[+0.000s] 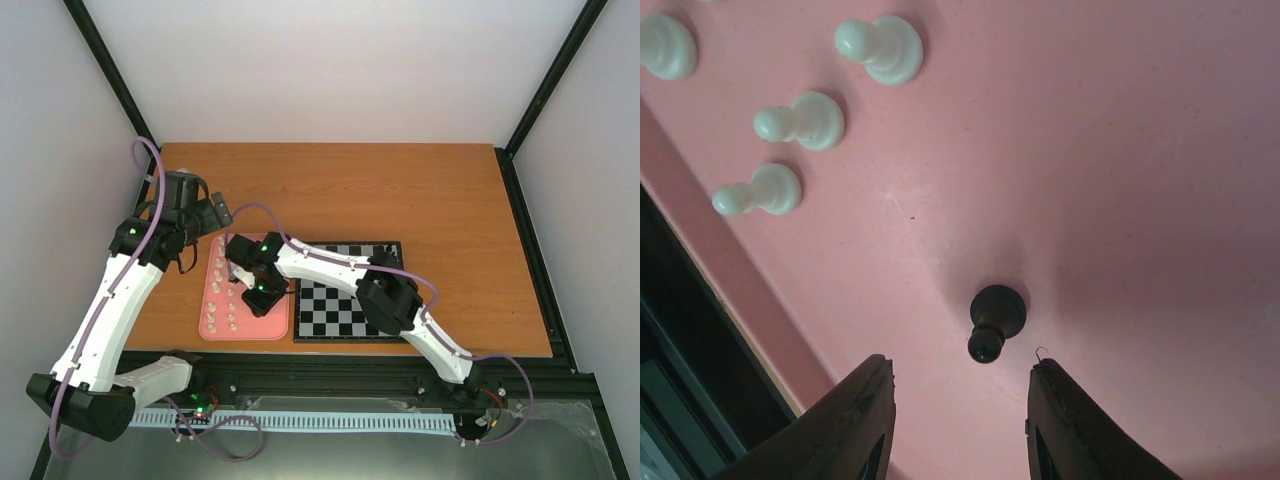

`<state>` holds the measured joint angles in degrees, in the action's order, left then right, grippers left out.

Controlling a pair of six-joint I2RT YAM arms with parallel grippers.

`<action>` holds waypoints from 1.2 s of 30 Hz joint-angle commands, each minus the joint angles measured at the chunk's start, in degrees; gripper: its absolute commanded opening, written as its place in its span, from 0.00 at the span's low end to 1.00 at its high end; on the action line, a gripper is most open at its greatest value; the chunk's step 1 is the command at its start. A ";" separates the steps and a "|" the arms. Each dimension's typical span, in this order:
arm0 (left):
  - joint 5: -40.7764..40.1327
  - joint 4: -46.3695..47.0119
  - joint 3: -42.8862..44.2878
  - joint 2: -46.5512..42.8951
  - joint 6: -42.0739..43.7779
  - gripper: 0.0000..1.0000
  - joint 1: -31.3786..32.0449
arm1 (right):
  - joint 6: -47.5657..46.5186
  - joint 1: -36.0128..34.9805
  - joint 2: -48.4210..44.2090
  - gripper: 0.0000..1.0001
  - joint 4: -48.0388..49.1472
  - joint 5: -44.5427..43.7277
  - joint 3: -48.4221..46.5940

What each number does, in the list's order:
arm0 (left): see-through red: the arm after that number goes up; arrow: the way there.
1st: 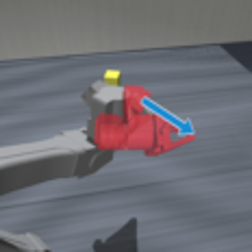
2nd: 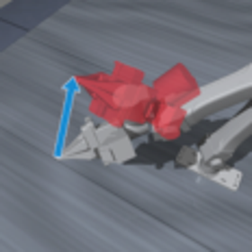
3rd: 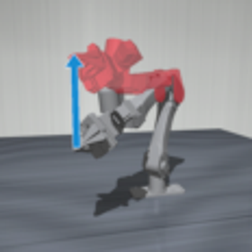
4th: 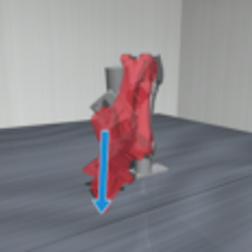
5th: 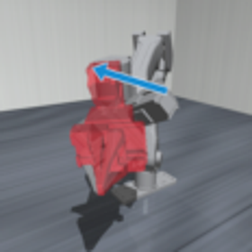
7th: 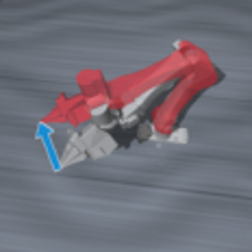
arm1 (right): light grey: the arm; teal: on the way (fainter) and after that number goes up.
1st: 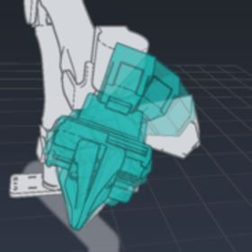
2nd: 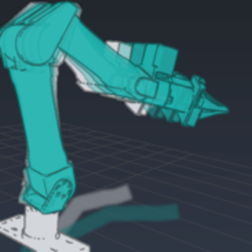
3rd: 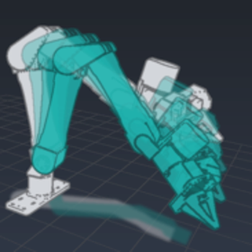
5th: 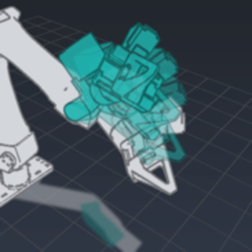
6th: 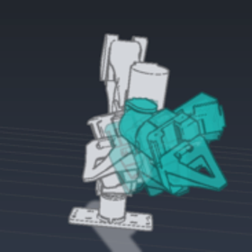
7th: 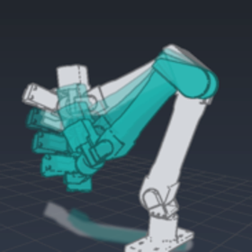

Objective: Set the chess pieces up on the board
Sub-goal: Pick up the chess piece from the storage box.

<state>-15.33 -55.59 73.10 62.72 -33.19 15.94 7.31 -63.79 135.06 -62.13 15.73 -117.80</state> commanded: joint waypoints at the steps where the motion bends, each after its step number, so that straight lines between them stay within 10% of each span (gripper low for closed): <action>1: -1.00 -1.06 0.13 -1.09 0.51 1.00 -0.21 | -0.89 -0.57 2.27 0.43 -1.38 0.62 -2.95; 13: -1.53 -1.10 -0.06 -1.29 0.67 1.00 -0.21 | -1.07 -0.56 5.38 0.36 -2.77 -1.93 -6.41; 25: -1.10 -0.98 -0.41 -1.00 0.58 1.00 -0.21 | -0.34 0.43 2.72 0.08 -2.46 -4.81 -4.70; 36: -1.33 0.63 -0.22 0.33 1.23 1.00 -0.14 | 6.07 6.31 -21.54 0.07 1.84 -10.15 14.39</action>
<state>-16.25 -56.16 72.31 62.30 -33.17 15.97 9.63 -59.90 125.86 -62.41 8.80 -110.69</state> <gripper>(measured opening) 0.997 0.083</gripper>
